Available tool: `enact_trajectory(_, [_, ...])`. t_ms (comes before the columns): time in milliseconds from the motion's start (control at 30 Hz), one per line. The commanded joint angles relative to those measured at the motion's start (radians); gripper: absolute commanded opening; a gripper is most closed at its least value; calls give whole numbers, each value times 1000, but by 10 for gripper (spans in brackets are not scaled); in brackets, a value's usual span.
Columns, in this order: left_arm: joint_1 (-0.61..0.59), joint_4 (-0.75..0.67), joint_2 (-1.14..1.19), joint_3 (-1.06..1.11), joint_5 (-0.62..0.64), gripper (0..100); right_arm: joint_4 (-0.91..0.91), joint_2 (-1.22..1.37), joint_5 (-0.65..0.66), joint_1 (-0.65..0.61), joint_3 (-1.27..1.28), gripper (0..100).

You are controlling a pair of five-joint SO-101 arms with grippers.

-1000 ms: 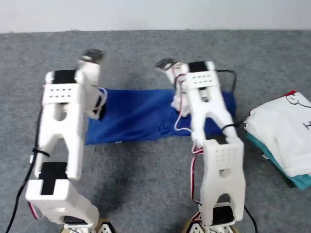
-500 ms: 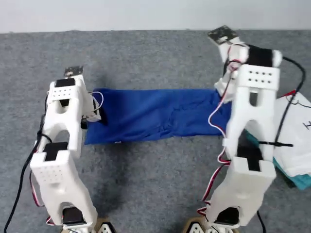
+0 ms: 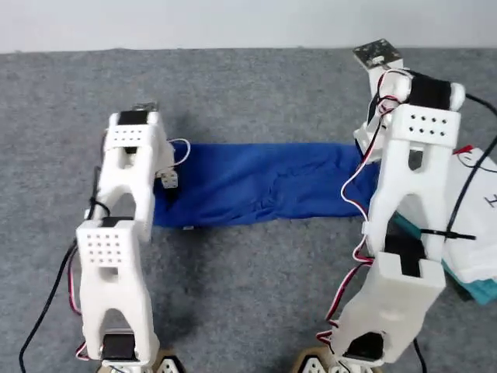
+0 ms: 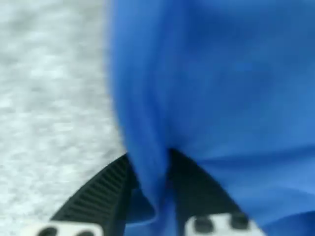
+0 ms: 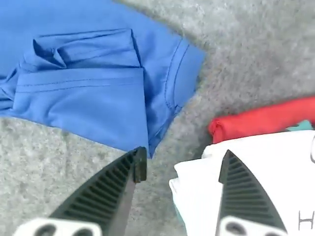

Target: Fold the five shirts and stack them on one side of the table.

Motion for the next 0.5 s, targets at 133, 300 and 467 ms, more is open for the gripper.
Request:
enact_trajectory(133, [-14, 63, 101, -124, 12, 12, 44, -142, -11, 10, -9, 242])
enact_trajectory(300, [-12, 64, -52, -108, 12, 12, 41, -193, -11, 47, 89, 242])
enact_trajectory(467, [60, 63, -287, -41, 12, 12, 39, -272, -11, 124, 206, 242])
